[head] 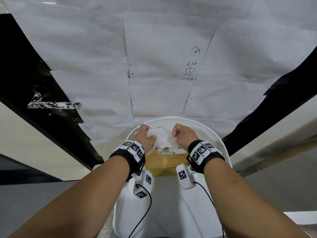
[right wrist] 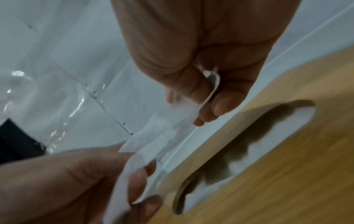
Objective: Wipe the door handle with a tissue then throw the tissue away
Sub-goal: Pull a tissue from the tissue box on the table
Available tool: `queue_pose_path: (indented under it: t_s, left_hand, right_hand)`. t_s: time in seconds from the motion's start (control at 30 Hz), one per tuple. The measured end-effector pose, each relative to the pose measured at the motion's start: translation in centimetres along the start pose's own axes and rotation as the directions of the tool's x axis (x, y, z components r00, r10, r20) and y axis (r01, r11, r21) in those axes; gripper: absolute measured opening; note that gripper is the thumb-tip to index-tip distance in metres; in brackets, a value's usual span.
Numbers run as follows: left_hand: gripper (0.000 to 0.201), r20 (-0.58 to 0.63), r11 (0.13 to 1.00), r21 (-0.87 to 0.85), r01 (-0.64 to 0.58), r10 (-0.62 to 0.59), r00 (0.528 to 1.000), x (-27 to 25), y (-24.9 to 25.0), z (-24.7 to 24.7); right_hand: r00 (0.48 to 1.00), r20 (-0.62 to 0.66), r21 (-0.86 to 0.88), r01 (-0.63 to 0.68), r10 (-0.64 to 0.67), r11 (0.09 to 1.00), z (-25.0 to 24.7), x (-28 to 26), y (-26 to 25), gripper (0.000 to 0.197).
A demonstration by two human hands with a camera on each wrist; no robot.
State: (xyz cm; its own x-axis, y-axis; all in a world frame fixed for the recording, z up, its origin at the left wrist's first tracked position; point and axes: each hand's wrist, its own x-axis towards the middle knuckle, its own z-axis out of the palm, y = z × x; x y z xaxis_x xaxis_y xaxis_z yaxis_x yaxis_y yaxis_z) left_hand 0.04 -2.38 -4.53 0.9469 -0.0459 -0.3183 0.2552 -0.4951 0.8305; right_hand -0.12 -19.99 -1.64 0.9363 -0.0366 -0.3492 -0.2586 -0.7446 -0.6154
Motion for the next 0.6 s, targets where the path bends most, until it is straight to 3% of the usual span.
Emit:
queue_pose_path:
  t_s: [0.1, 0.17, 0.3, 0.4, 0.6]
  left_hand:
    - [0.04, -0.004, 0.999, -0.028, 0.021, -0.021, 1.0, 0.4, -0.9, -0.3]
    - [0.04, 0.031, 1.0, 0.012, 0.009, -0.01, 0.999, 0.6, -1.1, -0.3]
    - [0.037, 0.029, 0.997, 0.033, 0.067, -0.068, 0.997, 0.5, -0.7, 0.1]
    - [0.022, 0.056, 0.984, 0.177, 0.035, -0.046, 0.997, 0.0, -0.9, -0.2]
    - [0.045, 0.079, 0.962, 0.274, 0.016, -0.039, 0.996, -0.3, -1.6, -0.9]
  right_hand:
    - [1.0, -0.01, -0.089, 0.005, -0.006, 0.996, 0.2, 0.1, 0.1, 0.052]
    - [1.0, 0.011, -0.15, 0.0, 0.002, 0.989, 0.5, -0.1, 0.1, 0.055]
    - [0.998, 0.061, -0.225, -0.001, 0.015, 0.974, 0.7, -0.6, -0.1, 0.043]
    - [0.997, 0.083, -0.232, 0.015, 0.004, 0.973, 0.8, -0.6, -0.2, 0.03]
    - [0.999, -0.002, -0.202, 0.053, -0.055, 0.978, 0.5, -1.0, -1.0, 0.021]
